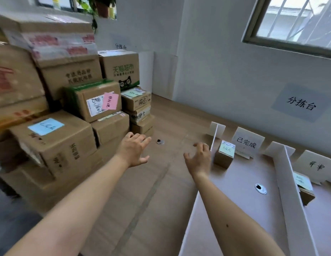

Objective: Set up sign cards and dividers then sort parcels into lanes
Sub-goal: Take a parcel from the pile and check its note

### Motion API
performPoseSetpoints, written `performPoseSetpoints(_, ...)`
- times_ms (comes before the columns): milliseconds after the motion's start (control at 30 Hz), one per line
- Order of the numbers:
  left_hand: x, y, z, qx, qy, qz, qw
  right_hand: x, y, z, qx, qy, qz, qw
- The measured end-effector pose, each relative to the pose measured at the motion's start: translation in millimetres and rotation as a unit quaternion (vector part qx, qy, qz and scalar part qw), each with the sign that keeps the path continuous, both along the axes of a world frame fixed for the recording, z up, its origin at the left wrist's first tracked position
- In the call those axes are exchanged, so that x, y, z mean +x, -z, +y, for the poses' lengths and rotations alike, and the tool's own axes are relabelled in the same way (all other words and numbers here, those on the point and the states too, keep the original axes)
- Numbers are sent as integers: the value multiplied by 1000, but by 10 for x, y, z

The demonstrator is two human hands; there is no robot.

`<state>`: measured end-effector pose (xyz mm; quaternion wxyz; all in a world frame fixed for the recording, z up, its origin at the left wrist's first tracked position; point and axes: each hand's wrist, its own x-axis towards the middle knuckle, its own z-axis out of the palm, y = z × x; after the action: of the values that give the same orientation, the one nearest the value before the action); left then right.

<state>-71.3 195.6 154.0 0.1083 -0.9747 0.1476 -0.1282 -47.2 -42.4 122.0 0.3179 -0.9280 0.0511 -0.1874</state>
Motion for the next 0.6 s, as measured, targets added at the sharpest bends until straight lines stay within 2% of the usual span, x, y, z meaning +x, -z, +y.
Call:
performPoseSetpoints(133, -495, -205, 778, -11, -111, -10, 994, -330, -160, 750, -11, -101, 38, 994)
performPoseSetpoints(267, -942, -390, 1456, -13, -162, -13, 987, -589, -382, 1464, -52, -168, 26, 984)
performPoseSetpoints(467, -1486, -573, 2196, 29, -170, -62, 983, -870, -644, 2269, -62, -213, -1, 975)
performPoseSetpoints(600, -1831, -648, 2638, 2, -157, -75, 985, -993, -815, 2629, -40, -225, -9, 973)
